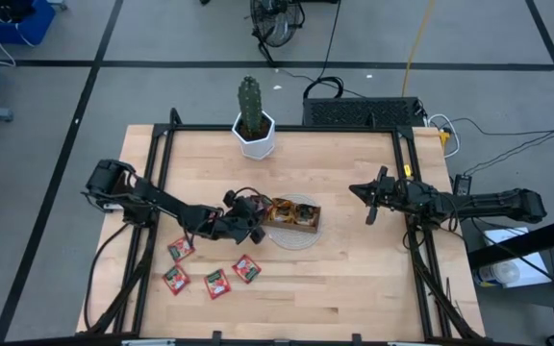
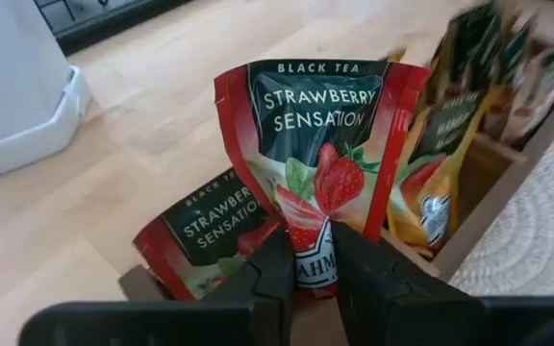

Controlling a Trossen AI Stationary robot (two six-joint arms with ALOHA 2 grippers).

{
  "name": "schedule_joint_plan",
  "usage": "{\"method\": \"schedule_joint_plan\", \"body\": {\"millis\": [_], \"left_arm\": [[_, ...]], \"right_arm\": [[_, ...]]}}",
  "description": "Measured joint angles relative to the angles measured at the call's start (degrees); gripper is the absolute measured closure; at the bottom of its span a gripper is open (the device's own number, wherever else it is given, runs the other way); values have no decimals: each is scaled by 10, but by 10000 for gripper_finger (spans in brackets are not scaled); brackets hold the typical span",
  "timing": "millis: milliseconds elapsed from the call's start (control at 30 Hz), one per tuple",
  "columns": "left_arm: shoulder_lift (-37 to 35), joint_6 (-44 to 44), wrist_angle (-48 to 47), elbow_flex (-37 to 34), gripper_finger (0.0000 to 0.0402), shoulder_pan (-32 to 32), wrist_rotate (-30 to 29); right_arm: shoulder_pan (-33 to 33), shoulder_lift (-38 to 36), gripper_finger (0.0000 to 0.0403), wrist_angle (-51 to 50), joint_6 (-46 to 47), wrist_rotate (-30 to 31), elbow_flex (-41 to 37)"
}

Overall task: Pick & Place Tea
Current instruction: Put the red tea bag into the left section of the wooden organizer

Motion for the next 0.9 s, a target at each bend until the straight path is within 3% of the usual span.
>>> {"method": "schedule_joint_plan", "body": {"millis": [900], "left_arm": [[0, 67, -7, 16, 329, 0, 17]], "right_arm": [[0, 0, 403, 0, 0, 0, 0]]}}
